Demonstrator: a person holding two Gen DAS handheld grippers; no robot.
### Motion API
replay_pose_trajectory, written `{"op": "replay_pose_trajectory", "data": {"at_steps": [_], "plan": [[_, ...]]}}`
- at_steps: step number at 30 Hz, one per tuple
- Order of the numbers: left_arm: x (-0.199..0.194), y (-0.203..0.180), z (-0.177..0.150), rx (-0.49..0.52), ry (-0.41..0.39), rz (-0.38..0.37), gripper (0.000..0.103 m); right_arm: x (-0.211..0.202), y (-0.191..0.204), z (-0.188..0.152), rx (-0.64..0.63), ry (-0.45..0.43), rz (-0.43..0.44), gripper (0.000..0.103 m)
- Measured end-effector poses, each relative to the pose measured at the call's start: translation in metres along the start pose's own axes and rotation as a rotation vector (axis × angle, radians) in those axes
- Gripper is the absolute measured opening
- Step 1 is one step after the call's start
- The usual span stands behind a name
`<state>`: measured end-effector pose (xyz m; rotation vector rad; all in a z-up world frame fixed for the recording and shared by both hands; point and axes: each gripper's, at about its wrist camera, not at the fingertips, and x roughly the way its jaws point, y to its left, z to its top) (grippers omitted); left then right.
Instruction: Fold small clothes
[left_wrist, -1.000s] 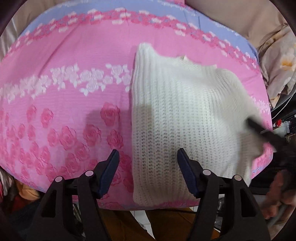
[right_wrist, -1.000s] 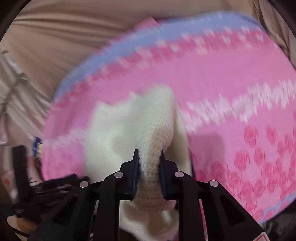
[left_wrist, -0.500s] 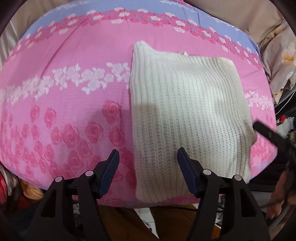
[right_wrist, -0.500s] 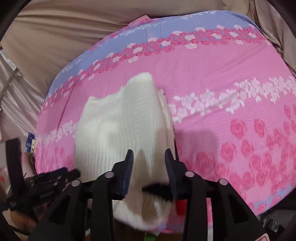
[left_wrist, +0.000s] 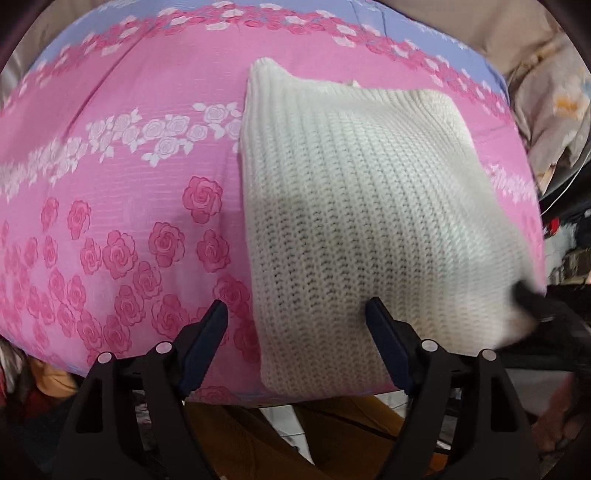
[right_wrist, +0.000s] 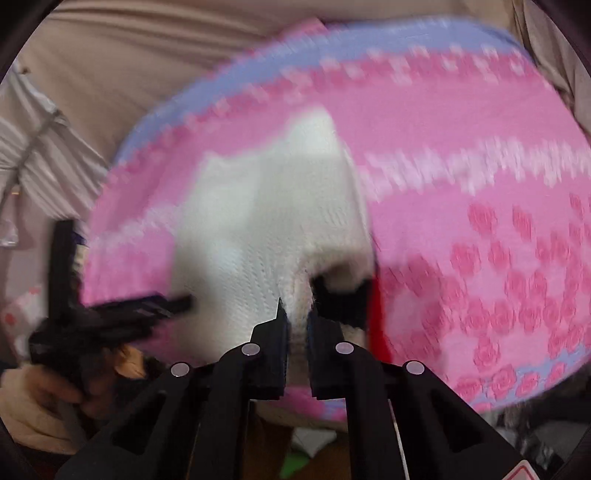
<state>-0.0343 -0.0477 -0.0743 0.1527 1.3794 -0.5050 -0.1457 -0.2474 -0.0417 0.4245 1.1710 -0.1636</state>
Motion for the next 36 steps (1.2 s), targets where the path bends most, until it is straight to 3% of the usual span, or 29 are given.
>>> {"op": "replay_pose_trajectory", "data": {"at_steps": [2,5,7,10,11,14,15,16,17,21,22,26,29,36], "plan": [[0.008,-0.002,0.000,-0.001,0.031,-0.010,0.075,0.043,-0.018,-0.017,0.019,0.132,-0.062,0.007],[0.005,-0.006,-0.002,0.016,0.026,-0.002,0.074,0.021,-0.005,-0.014,0.019,0.084,-0.072,0.012],[-0.001,-0.006,-0.001,0.030,0.002,0.008,0.074,-0.002,0.008,-0.005,-0.019,0.004,-0.107,0.037],[-0.008,-0.007,0.003,0.028,-0.021,0.009,0.074,-0.028,0.016,0.013,-0.060,-0.096,-0.141,0.054],[-0.011,-0.006,0.005,0.027,-0.027,0.007,0.074,-0.030,0.016,0.018,-0.059,-0.119,-0.142,0.056],[-0.013,-0.012,0.013,0.038,-0.056,0.016,0.074,-0.006,0.014,0.038,-0.038,-0.099,-0.131,0.056],[-0.011,-0.015,0.015,0.051,-0.056,0.029,0.074,0.005,0.013,0.041,-0.044,-0.073,-0.129,0.050],[-0.008,-0.016,0.017,0.057,-0.057,0.038,0.074,0.015,0.018,0.045,-0.052,-0.056,-0.112,0.025],[-0.005,-0.020,0.020,0.057,-0.054,0.047,0.074,0.021,0.020,0.046,-0.048,-0.046,-0.114,0.022],[-0.007,-0.026,0.024,0.064,-0.062,0.056,0.074,-0.016,0.016,0.047,-0.012,-0.194,-0.060,0.017],[-0.007,-0.025,0.023,0.070,-0.065,0.057,0.074,-0.016,0.014,0.047,-0.010,-0.199,-0.067,0.017],[0.001,-0.026,0.021,0.064,-0.039,0.057,0.074,0.042,-0.012,0.037,0.012,-0.031,-0.135,0.019],[0.001,-0.028,0.021,0.073,-0.042,0.065,0.074,0.028,-0.007,0.042,0.027,-0.055,-0.119,0.021],[0.002,-0.027,0.024,0.051,-0.042,0.059,0.074,0.003,-0.001,0.034,0.038,-0.098,-0.133,0.046]]}}
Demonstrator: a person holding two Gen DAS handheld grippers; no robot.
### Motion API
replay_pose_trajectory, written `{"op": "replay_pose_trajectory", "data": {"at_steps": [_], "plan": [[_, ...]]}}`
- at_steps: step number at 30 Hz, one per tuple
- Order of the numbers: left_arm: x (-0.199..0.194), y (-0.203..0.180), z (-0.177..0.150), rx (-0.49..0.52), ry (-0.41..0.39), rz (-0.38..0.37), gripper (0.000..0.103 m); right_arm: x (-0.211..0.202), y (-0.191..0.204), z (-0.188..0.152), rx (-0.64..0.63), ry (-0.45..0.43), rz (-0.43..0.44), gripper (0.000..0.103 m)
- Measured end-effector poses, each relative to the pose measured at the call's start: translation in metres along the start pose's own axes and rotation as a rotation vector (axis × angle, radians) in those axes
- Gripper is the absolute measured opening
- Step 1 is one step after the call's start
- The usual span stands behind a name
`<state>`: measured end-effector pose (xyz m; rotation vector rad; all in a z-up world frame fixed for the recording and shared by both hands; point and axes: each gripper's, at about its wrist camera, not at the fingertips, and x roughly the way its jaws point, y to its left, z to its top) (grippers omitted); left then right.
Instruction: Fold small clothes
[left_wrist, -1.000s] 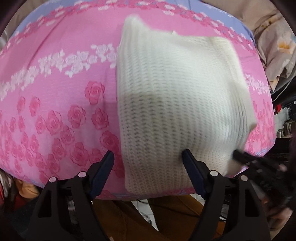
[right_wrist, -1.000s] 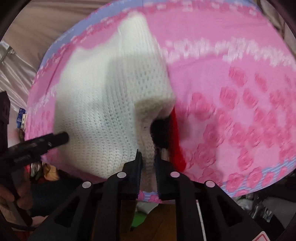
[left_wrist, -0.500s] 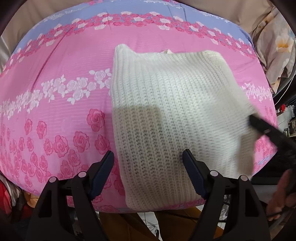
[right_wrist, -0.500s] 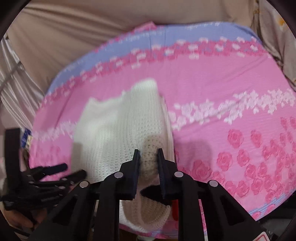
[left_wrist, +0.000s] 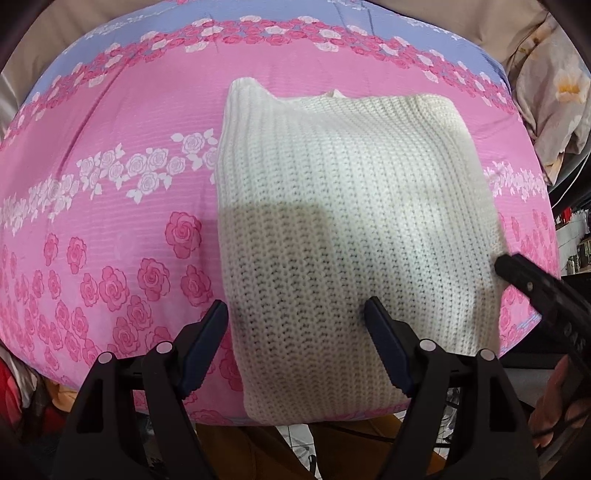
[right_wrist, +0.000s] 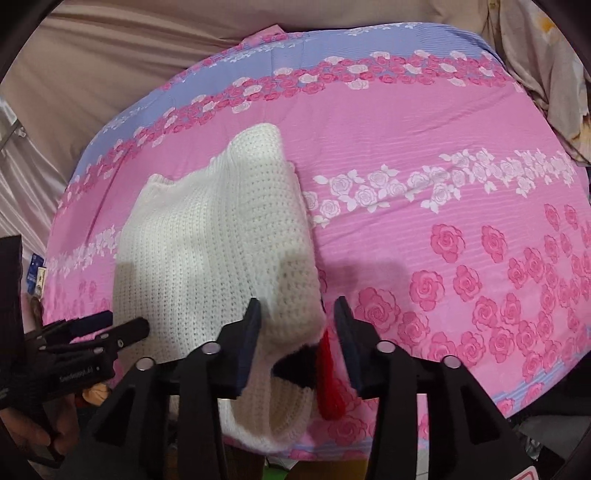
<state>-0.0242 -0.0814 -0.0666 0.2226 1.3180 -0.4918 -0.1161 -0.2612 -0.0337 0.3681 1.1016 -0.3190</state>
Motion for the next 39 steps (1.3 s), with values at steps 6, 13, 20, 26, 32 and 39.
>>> {"op": "replay_pose_trajectory", "data": {"at_steps": [6,13,20,26,32,39], "plan": [[0.002,0.002,-0.001,-0.018,0.008,-0.014,0.074,0.013,-0.009,-0.015,0.058,0.047,0.044,0.046],[-0.009,0.006,-0.003,-0.038,-0.006,-0.024,0.074,-0.026,0.007,-0.006,0.030,-0.082,0.172,0.010],[-0.007,0.005,-0.006,-0.046,0.013,-0.035,0.074,0.027,-0.014,-0.025,0.060,0.071,0.057,0.012],[0.004,0.019,0.001,-0.142,0.019,-0.095,0.078,0.022,-0.003,-0.017,0.017,0.055,-0.006,0.053],[0.015,0.027,0.016,-0.174,0.018,-0.073,0.080,0.049,-0.009,-0.012,0.071,0.117,0.062,0.062],[0.032,0.019,0.032,-0.155,0.030,-0.068,0.086,0.070,-0.014,-0.005,0.136,0.150,0.125,0.072]]}}
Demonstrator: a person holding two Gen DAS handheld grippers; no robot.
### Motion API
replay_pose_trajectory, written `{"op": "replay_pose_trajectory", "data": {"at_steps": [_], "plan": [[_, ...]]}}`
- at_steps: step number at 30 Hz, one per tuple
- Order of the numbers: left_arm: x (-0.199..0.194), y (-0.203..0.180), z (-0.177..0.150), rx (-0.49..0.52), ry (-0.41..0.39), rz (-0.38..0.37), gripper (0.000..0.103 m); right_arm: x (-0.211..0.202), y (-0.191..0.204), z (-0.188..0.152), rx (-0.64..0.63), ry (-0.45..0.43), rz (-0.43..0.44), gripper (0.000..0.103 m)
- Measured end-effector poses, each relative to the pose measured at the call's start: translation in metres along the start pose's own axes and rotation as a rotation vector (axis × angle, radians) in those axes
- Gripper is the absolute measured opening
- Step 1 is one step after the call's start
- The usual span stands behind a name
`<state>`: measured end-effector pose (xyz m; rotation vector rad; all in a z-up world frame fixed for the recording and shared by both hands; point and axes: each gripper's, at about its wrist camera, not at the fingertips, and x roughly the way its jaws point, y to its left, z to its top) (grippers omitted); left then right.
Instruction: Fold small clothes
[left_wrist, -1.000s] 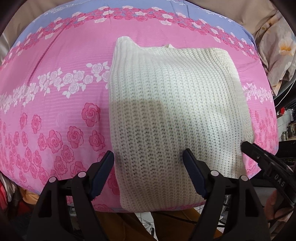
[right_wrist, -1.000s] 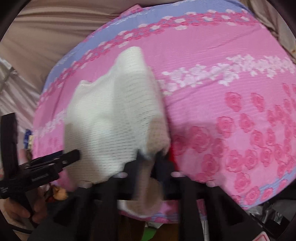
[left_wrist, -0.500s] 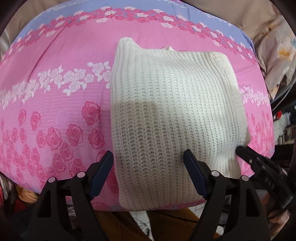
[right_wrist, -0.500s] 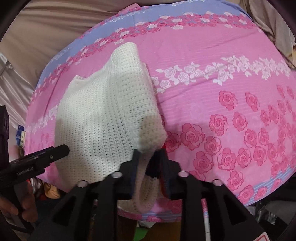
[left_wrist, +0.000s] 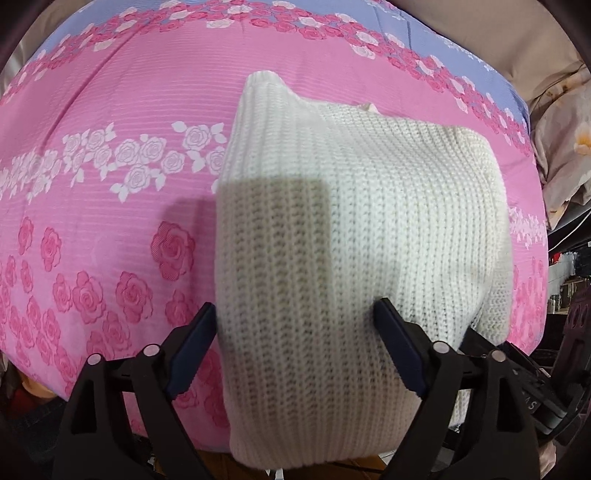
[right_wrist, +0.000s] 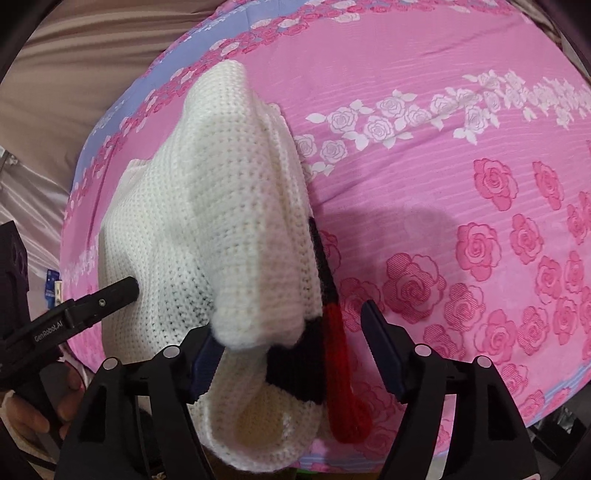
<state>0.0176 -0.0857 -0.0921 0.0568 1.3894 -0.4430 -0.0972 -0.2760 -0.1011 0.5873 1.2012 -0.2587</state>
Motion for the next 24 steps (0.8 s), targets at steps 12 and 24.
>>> {"op": "replay_pose_trajectory", "data": {"at_steps": [12,24], "plan": [[0.028,0.004,0.014,-0.040,0.034,-0.056,0.098,0.011,-0.005,0.002,0.072,0.028,0.073,0.081],[0.026,0.014,0.012,-0.110,0.094,-0.198,0.094,0.013,-0.014,0.009,0.116,0.039,0.149,0.078]]}}
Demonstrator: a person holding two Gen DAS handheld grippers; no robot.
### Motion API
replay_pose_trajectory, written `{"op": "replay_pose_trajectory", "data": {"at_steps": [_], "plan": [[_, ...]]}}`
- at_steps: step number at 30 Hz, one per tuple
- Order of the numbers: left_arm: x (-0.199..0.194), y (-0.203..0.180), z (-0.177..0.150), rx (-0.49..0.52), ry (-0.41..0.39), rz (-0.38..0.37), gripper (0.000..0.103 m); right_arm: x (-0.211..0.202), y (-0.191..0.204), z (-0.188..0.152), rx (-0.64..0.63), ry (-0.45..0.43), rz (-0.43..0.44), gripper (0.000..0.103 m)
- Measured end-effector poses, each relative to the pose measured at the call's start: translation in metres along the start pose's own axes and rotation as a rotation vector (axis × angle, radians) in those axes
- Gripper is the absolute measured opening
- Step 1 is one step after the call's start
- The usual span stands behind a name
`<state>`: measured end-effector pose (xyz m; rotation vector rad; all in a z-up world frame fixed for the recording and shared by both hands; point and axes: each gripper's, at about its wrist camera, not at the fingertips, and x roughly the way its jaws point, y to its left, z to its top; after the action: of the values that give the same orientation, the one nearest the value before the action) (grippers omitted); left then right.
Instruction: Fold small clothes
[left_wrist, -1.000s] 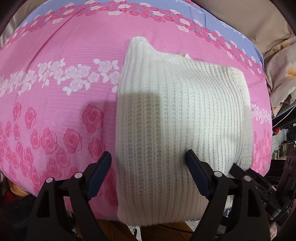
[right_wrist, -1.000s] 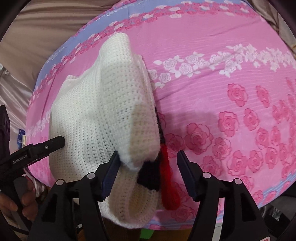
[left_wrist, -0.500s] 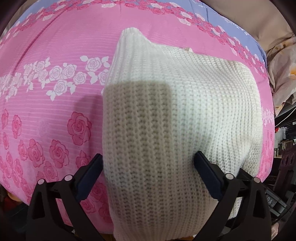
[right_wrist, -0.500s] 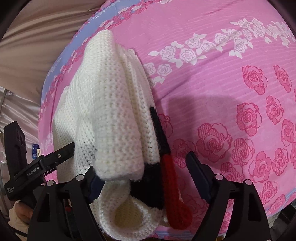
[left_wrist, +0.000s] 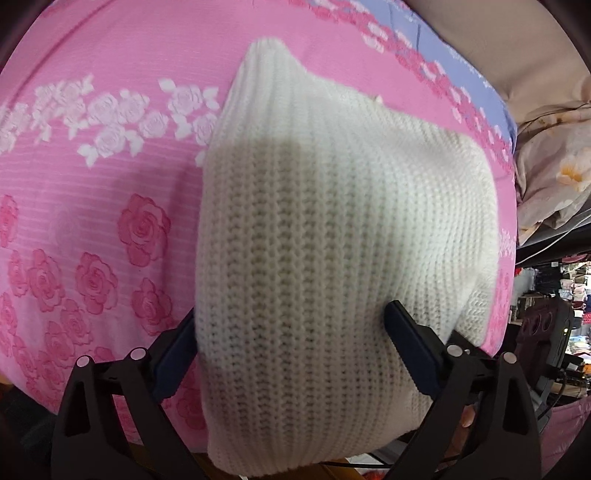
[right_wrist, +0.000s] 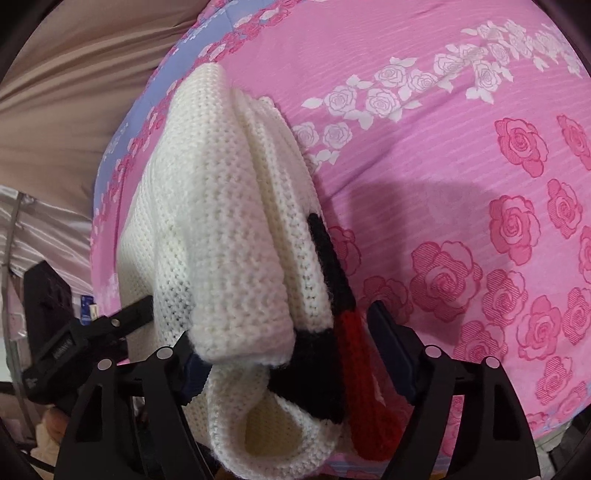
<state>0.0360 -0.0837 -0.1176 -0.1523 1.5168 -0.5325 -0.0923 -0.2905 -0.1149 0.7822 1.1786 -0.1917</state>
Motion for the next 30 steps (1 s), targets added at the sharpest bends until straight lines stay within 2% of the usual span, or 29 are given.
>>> {"op": "replay_pose_trajectory", "data": {"at_steps": [1,3,4,6,8,10,11,17,22,24,26,27,29,30], "plan": [[0.004,0.003,0.002,-0.024,0.014,-0.027,0.094,0.000,0.001,0.001,-0.004,0.005,-0.003,0.073],[0.005,0.008,0.004,-0.063,0.034,-0.065,0.089,-0.001,0.004,0.003,-0.014,0.024,0.046,0.050],[0.005,0.006,0.005,-0.067,0.040,-0.081,0.080,-0.004,0.007,0.003,-0.020,0.020,0.040,0.041],[-0.002,-0.001,0.006,-0.035,0.052,-0.087,0.066,-0.015,0.017,0.002,-0.051,-0.005,0.031,0.035],[-0.017,-0.011,0.004,0.016,0.051,-0.106,0.047,-0.032,0.026,-0.002,-0.065,-0.042,0.052,0.033],[-0.033,-0.021,0.002,0.055,0.039,-0.162,0.042,-0.056,0.038,-0.008,-0.094,-0.090,0.075,0.031],[-0.045,-0.031,0.000,0.087,0.027,-0.198,0.041,-0.071,0.049,-0.012,-0.124,-0.123,0.065,0.031],[-0.116,-0.077,-0.005,0.251,-0.074,-0.297,0.039,-0.150,0.097,-0.026,-0.225,-0.316,0.048,0.031],[-0.210,-0.092,0.006,0.387,-0.239,-0.377,0.040,-0.212,0.146,-0.026,-0.304,-0.512,0.130,0.031],[-0.247,-0.093,0.015,0.444,-0.319,-0.362,0.040,-0.222,0.172,-0.019,-0.336,-0.559,0.176,0.032],[-0.267,-0.084,0.027,0.454,-0.373,-0.322,0.046,-0.215,0.190,-0.009,-0.353,-0.583,0.185,0.037],[-0.268,-0.076,0.037,0.460,-0.397,-0.282,0.050,-0.198,0.197,0.001,-0.362,-0.581,0.186,0.045],[-0.251,-0.058,0.058,0.440,-0.424,-0.169,0.064,-0.159,0.195,0.019,-0.346,-0.569,0.163,0.051],[-0.228,-0.042,0.072,0.412,-0.415,-0.078,0.067,-0.124,0.188,0.030,-0.321,-0.534,0.089,0.053]]}}
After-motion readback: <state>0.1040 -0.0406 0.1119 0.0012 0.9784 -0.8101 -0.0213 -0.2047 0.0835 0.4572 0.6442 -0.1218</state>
